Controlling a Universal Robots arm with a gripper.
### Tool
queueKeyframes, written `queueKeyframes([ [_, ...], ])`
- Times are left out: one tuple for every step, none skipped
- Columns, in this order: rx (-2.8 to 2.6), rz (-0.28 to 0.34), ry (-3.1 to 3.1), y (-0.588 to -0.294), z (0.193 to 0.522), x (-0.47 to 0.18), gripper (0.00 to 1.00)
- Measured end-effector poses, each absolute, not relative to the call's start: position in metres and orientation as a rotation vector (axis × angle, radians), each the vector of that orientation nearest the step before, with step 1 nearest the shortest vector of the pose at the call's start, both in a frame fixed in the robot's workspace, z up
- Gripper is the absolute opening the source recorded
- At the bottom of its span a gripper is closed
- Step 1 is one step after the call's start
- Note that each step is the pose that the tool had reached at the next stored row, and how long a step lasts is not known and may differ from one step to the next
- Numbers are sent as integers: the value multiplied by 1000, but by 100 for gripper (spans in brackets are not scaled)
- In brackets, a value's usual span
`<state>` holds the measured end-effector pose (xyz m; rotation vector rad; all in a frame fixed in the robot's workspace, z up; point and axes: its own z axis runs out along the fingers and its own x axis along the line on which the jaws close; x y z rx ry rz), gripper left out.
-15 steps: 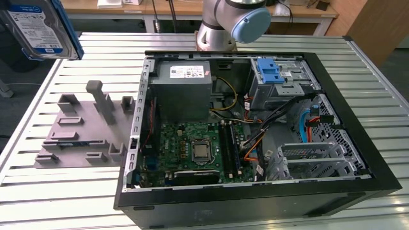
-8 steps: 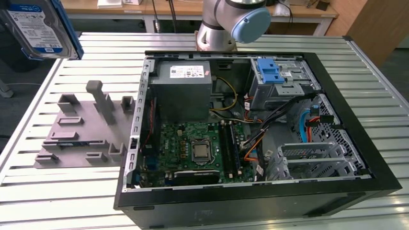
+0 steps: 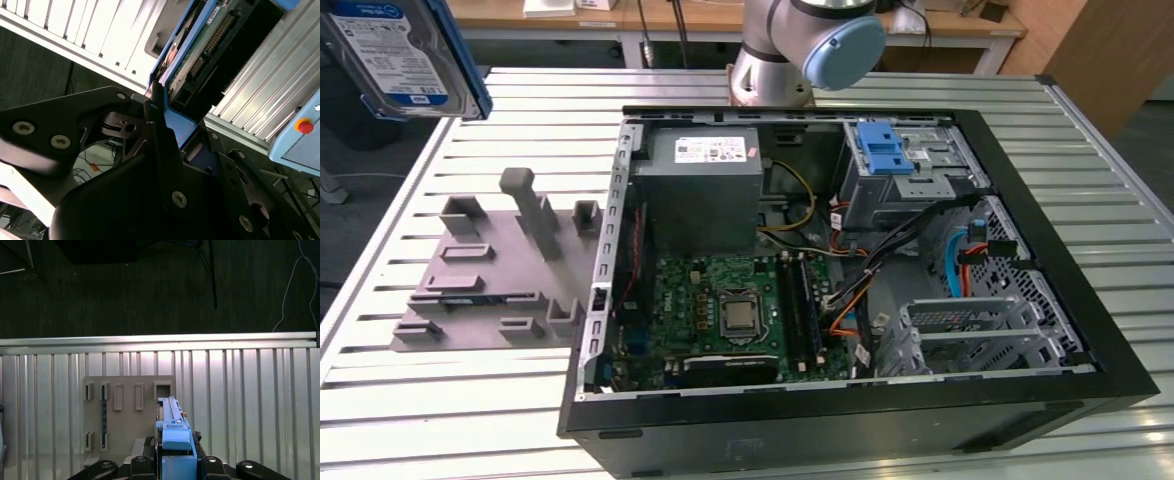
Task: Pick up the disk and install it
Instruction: 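Pick up the disk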
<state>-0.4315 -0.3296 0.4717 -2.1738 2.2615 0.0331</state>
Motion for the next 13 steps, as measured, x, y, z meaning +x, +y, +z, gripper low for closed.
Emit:
queueKeyframes([
  [-2174, 33, 2261, -330, 474, -431, 37],
  [-2174, 33, 2261, -330, 475, -432, 37],
  [-2174, 33, 2261, -330, 477, -432, 37],
  [-2174, 33, 2261, -330, 478, -432, 37],
  [-2174, 34, 2261, -330, 478, -432, 37],
  [-2174, 34, 2261, -331, 478, -431, 37],
  [-2174, 34, 2261, -331, 478, -431, 37],
  [-2174, 34, 2261, -332, 478, -431, 37],
  [-2175, 34, 2260, -333, 478, -431, 37],
  [-2176, 34, 2259, -334, 478, -432, 37],
  [-2178, 34, 2257, -335, 478, -431, 37],
  [-2180, 33, 2255, -335, 478, -431, 37],
  [-2182, 33, 2253, -336, 478, -431, 37],
])
